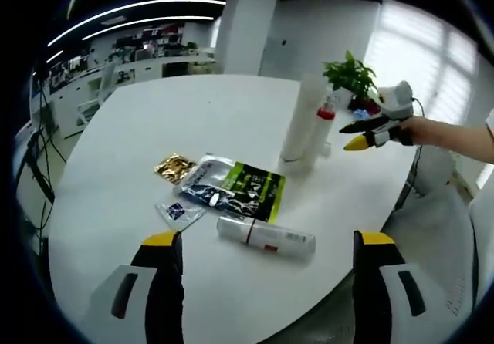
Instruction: Arrange the skincare products in the storage area until every visible bottle or jar stands upright without overlapping.
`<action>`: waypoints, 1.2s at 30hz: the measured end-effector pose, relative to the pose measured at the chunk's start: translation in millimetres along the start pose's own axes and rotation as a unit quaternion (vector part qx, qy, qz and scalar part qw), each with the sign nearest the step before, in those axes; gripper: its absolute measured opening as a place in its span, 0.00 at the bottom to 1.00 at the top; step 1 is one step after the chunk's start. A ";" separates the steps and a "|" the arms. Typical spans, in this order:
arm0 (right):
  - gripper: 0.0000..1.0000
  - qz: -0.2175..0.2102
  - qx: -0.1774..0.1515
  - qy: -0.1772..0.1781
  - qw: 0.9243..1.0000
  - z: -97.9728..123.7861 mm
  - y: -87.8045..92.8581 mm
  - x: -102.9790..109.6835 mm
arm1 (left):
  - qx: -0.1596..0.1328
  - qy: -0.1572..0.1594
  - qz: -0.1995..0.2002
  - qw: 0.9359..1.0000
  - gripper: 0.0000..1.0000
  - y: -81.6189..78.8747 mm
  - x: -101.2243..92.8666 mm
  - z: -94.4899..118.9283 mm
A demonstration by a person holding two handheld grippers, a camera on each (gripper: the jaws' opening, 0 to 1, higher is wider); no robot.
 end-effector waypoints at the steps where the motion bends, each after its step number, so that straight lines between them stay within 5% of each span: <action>1: 0.58 0.000 0.004 -0.001 1.000 -1.6 0.3 -0.5 | 0.002 -0.002 0.000 1.000 0.89 0.6 1.4 -0.1; 15: 0.42 0.021 0.066 -0.014 0.997 -41.1 -1.4 -14.7 | -0.001 -0.015 0.010 1.000 0.88 -1.5 9.6 2.1; 36: 0.27 0.021 0.101 -0.029 0.994 -73.8 -4.7 -23.4 | -0.010 -0.040 0.013 0.999 0.86 -4.4 22.1 11.7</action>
Point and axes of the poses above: the point that each gripper's makers call its tool centre point, and the gripper's own axes: z roughly backward along the fingers, x roughly to its left, y roughly out of its underside, the point moved 6 cm from there along z, roughly backward along the fingers, and after that the axes turned 12 degrees about z, right-handed, at the moved point
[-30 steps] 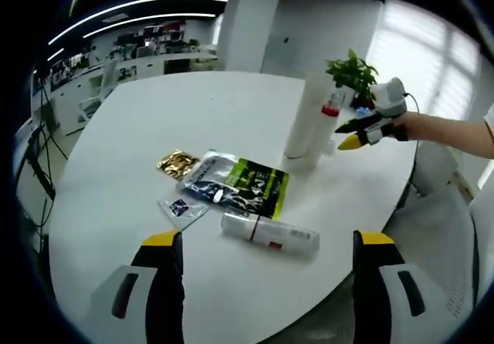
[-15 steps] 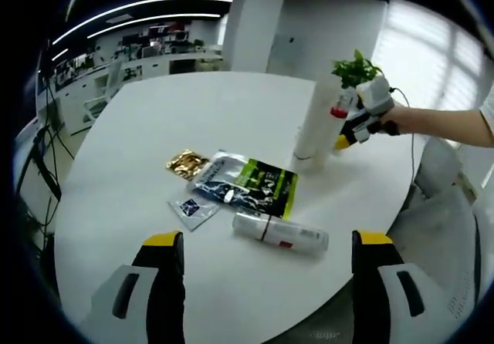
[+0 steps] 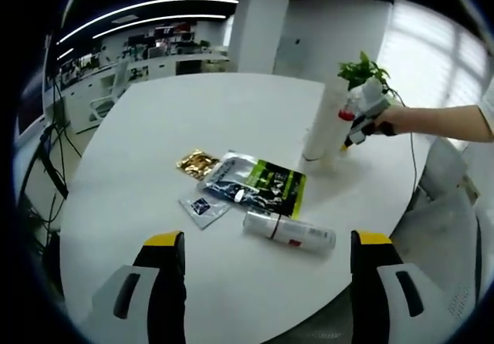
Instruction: Arrange the skincare products in the storage area until every visible bottle or jar stands upright without overlapping.
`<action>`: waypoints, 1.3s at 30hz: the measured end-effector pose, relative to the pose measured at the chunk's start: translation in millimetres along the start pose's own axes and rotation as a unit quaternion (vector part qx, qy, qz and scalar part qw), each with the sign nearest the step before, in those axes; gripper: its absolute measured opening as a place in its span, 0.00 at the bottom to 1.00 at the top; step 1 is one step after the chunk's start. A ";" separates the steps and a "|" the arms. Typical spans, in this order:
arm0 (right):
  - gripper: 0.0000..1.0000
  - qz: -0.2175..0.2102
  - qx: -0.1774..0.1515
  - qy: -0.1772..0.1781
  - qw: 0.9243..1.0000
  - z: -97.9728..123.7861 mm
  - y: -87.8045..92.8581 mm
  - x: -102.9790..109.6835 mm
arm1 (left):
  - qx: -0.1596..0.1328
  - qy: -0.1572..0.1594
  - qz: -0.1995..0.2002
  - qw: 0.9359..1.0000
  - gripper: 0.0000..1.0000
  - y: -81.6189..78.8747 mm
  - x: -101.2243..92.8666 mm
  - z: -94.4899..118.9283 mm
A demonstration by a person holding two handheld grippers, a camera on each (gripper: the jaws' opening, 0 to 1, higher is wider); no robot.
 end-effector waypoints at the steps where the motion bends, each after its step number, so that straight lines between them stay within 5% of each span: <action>1: 0.27 0.001 0.002 0.001 1.000 -0.6 0.3 -0.4 | 0.000 -0.001 0.001 1.000 0.86 0.0 0.3 0.2; 10: 0.21 0.043 0.002 -0.006 0.999 -1.8 4.6 -0.4 | -0.001 -0.002 0.002 1.000 0.85 -1.1 1.0 -2.2; 25: 0.20 0.021 -0.004 0.012 1.000 -0.5 6.6 -2.5 | -0.004 -0.002 -0.002 1.000 0.84 -3.9 -0.1 -0.6; 39: 0.19 -0.041 -0.032 0.029 0.998 24.6 32.3 0.2 | -0.006 0.002 -0.008 1.000 0.84 -7.5 -3.6 2.4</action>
Point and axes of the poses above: the point that each gripper's makers call its tool centre point, and the gripper's own axes: z roughly backward along the fingers, x roughly to its left, y roughly out of its underside, the point moved 6 cm from there along z, roughly backward along the fingers, and after that the axes turned 12 degrees about z, right-handed, at the moved point
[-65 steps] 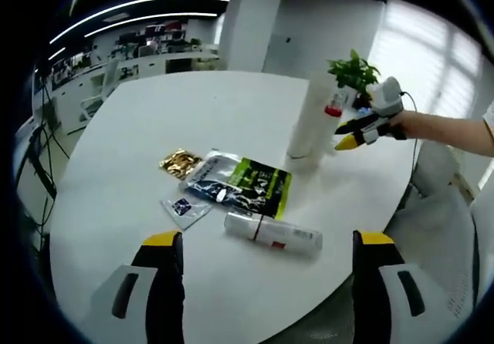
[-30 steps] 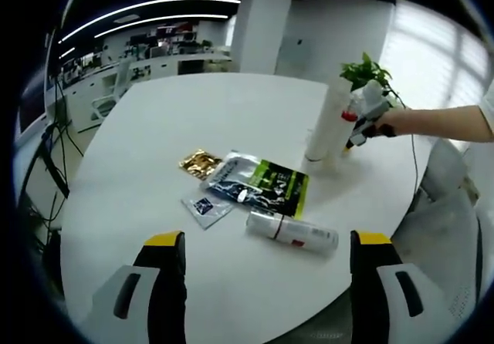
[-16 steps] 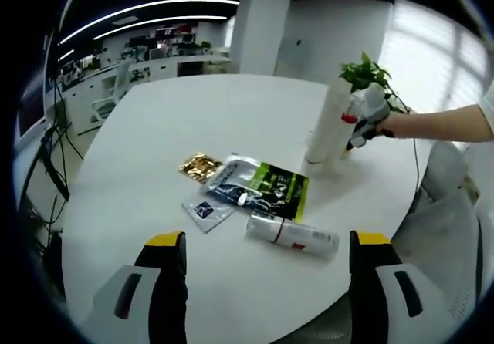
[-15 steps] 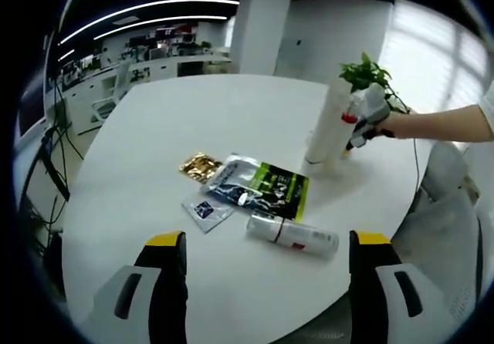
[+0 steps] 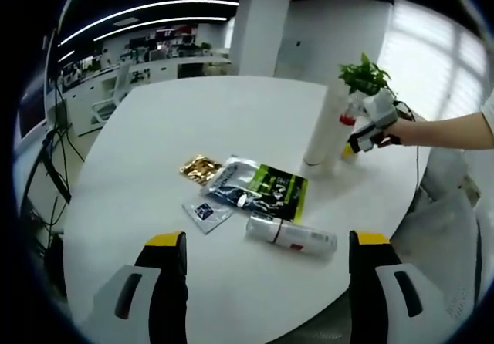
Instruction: Arrange the skincare products in the storage area until every visible bottle or jar stands upright without overlapping.
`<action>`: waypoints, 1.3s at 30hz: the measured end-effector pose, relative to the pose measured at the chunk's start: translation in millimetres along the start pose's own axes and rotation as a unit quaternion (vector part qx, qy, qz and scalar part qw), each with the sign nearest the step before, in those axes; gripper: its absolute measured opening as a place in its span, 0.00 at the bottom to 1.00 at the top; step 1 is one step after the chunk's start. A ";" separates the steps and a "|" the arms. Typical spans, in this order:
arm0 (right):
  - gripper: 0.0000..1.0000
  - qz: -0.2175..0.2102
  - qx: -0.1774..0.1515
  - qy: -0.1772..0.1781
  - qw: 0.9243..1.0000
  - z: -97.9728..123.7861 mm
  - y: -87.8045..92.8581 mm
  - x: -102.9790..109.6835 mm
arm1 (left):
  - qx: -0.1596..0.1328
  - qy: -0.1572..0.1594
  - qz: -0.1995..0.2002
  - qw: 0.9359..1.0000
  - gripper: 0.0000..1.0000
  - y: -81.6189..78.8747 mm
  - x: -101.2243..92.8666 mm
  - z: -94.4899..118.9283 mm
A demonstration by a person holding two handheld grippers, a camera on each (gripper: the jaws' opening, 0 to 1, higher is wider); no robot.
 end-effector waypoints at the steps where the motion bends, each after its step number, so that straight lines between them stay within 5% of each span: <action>1: 0.19 -0.004 -0.003 0.002 1.000 2.5 1.3 -0.2 | 0.000 0.001 -0.001 1.000 0.84 -0.3 -0.4 0.0; 16: 0.19 -0.089 -0.053 0.009 0.995 41.0 16.9 13.4 | -0.004 0.024 -0.011 1.000 0.84 -2.1 -16.7 3.7; 29: 0.19 -0.192 -0.123 -0.004 0.974 74.4 26.9 38.6 | -0.013 0.059 0.001 0.998 0.84 -3.4 -34.4 5.1; 39: 0.19 -0.202 -0.167 -0.021 0.965 97.7 15.8 67.3 | -0.007 0.090 -0.006 0.996 0.85 -3.2 -53.0 6.1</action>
Point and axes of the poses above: the point that each gripper's makers call its tool centre point, and the gripper's own axes: z roughly backward along the fingers, x roughly to its left, y roughly out of its underside, the point moved 6 cm from there along z, roughly backward along the fingers, and after that the axes turned 12 degrees about z, right-handed, at the moved point
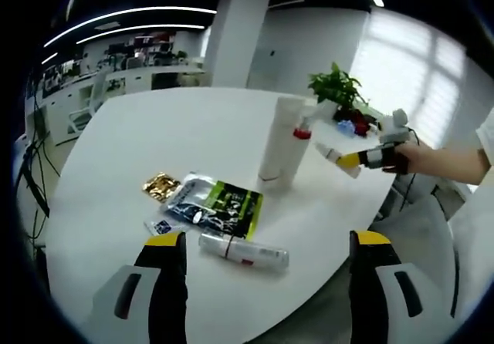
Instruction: Arrange the skincare products in the storage area until every visible bottle or jar stands upright without overlapping.
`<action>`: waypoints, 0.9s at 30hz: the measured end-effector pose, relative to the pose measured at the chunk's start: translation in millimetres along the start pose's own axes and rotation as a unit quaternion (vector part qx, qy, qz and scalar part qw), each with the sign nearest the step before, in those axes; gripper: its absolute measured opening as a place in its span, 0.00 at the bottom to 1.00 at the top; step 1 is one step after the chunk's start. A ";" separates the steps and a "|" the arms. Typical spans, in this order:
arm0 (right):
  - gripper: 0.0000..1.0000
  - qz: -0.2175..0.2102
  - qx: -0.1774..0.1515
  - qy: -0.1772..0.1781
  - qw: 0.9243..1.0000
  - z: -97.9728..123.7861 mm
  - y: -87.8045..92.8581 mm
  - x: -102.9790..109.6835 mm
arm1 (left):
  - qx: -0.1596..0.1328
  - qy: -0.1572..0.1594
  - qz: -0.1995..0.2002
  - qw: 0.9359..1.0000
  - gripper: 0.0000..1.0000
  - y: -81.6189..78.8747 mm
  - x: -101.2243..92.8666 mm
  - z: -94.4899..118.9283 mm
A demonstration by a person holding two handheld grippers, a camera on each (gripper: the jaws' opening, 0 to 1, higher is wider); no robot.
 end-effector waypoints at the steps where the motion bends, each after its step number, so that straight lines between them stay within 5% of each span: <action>1: 0.19 -0.005 -0.009 -0.010 1.000 1.9 -1.0 5.4 | 0.000 0.004 0.002 1.000 0.85 0.0 -1.5 -0.3; 13: 0.19 -0.032 -0.069 -0.067 0.995 17.6 -3.0 38.3 | -0.005 0.049 0.014 0.999 0.87 -6.4 -27.3 -1.3; 17: 0.19 -0.057 -0.098 -0.098 0.989 17.6 -6.7 51.0 | -0.013 0.070 0.021 0.997 0.86 -13.1 -36.2 -1.6; 27: 0.19 -0.036 -0.144 -0.169 0.975 14.1 -23.3 90.6 | -0.008 0.121 0.039 0.992 0.84 -21.2 -60.6 -8.8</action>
Point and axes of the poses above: the point that each gripper's makers call its tool centre point, and the gripper's own axes: z roughly backward along the fingers, x roughly to its left, y roughly out of its underside, the point moved 6 cm from there along z, roughly backward along the fingers, and after that the axes turned 12 degrees about z, right-handed, at the moved point
